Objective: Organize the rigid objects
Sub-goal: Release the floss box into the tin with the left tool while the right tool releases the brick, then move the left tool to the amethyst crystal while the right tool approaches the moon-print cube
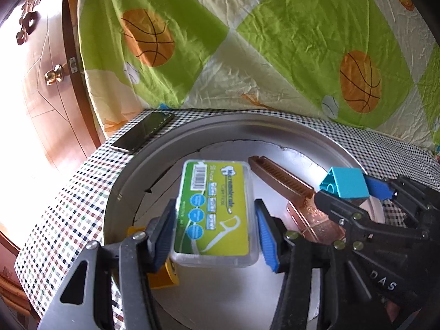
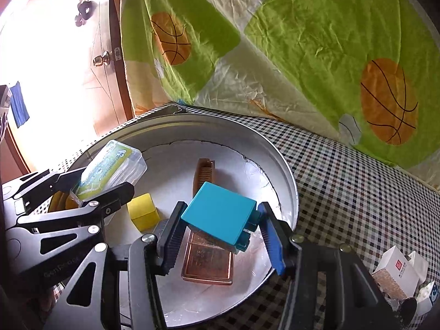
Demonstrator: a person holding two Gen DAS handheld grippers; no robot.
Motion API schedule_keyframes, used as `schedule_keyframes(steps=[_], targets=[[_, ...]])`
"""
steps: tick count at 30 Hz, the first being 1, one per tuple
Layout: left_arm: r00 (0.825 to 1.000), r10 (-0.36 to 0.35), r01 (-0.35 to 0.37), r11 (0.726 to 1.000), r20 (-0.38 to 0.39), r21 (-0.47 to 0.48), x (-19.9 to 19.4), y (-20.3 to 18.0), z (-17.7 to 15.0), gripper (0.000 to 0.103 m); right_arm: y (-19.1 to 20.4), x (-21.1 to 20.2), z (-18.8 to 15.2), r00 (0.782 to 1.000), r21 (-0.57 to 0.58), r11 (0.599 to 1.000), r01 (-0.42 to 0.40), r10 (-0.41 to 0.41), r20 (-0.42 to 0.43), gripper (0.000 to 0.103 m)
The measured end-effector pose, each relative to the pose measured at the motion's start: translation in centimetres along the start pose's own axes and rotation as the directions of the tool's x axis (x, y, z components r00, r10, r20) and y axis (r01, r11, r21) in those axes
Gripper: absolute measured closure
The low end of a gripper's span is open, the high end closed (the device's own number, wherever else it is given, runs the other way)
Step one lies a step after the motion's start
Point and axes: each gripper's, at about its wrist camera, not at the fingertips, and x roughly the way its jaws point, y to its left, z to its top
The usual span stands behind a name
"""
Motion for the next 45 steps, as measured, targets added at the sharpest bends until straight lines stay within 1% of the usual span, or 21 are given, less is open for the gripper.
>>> schedule_keyframes(steps=[2, 3, 4, 7, 9, 12, 15, 19, 21, 24, 26, 29, 32, 34, 36, 41, 45], targets=[[1.000, 0.023, -0.023, 1.000, 0.014, -0.006, -0.4, 0.1, -0.1, 0.035, 0.0, -0.2, 0.0, 1.000, 0.000, 1.000, -0.008, 0.008, 0.005, 0.042], [0.999, 0.037, -0.037, 0.999, 0.025, -0.007, -0.6, 0.1, -0.2, 0.032, 0.1, -0.4, 0.0, 1.000, -0.002, 1.000, -0.003, 0.003, 0.009, 0.042], [0.999, 0.044, -0.044, 0.999, 0.032, -0.007, -0.8, 0.2, -0.2, 0.031, 0.1, -0.6, 0.0, 1.000, -0.004, 1.000, 0.012, -0.012, 0.013, 0.040], [0.998, 0.043, -0.042, 0.999, 0.044, -0.022, -1.4, 0.2, -0.2, 0.024, -0.3, -1.4, -0.1, 1.000, 0.006, 1.000, 0.012, -0.012, 0.023, 0.039], [0.997, 0.052, -0.049, 0.998, 0.063, -0.040, -2.1, 0.2, -0.2, 0.013, -0.9, -2.3, -0.3, 0.999, 0.033, 0.999, 0.000, -0.001, 0.044, 0.036], [0.993, 0.061, -0.055, 0.997, 0.103, -0.058, -3.3, -0.2, -0.3, 0.004, -1.9, -3.7, -0.4, 0.997, 0.076, 0.997, -0.016, 0.010, 0.078, 0.033], [0.990, 0.049, -0.040, 0.997, 0.129, -0.068, -4.5, -1.0, -0.4, 0.004, -2.8, -5.1, -0.8, 0.995, 0.101, 0.995, -0.028, 0.019, 0.097, 0.033], [0.984, 0.035, -0.027, 0.999, 0.175, -0.047, -6.4, -3.1, -0.5, 0.003, -4.3, -7.3, -1.7, 0.992, 0.109, 0.994, -0.008, -0.006, 0.129, 0.032], [0.981, 0.011, -0.005, 0.999, 0.192, -0.033, -7.1, -4.3, -0.6, 0.001, -5.3, -8.5, -2.1, 0.989, 0.116, 0.993, 0.011, -0.027, 0.142, 0.032], [0.979, -0.035, 0.035, 0.999, 0.201, 0.003, -7.8, -6.9, -0.8, 0.000, -7.4, -10.4, -3.0, 0.985, 0.132, 0.990, 0.049, -0.070, 0.155, 0.032], [0.979, -0.065, 0.058, 0.998, 0.193, 0.038, -7.8, -9.0, -1.0, 0.000, -8.8, -11.5, -3.8, 0.981, 0.137, 0.986, 0.089, -0.111, 0.158, 0.032], [0.980, -0.115, 0.102, 0.991, 0.161, 0.084, -7.4, -12.4, -1.5, 0.000, -11.4, -13.0, -5.4, 0.970, 0.155, 0.975, 0.159, -0.184, 0.159, 0.032], [0.978, -0.170, 0.155, 0.980, 0.118, 0.128, -6.9, -16.0, -2.2, 0.000, -14.7, -14.1, -6.7, 0.957, 0.204, 0.953, 0.223, -0.254, 0.139, 0.032], [0.976, -0.200, 0.185, 0.970, 0.088, 0.160, -6.5, -18.5, -2.7, 0.000, -17.0, -14.8, -7.7, 0.941, 0.243, 0.929, 0.279, -0.316, 0.126, 0.032], [0.972, -0.226, 0.212, 0.958, 0.057, 0.193, -6.2, -20.8, -3.2, 0.000, -18.9, -15.6, -8.4, 0.926, 0.269, 0.909, 0.318, -0.359, 0.117, 0.032], [0.961, -0.275, 0.271, 0.928, -0.018, 0.256, -5.3, -25.8, -4.0, 0.000, -22.7, -16.3, -9.7, 0.903, 0.346, 0.863, 0.369, -0.421, 0.088, 0.032], [0.955, -0.292, 0.296, 0.913, -0.058, 0.281, -4.9, -28.3, -4.3, 0.000, -24.6, -15.9, -10.6, 0.898, 0.385, 0.836, 0.391, -0.439, 0.041, 0.032]])
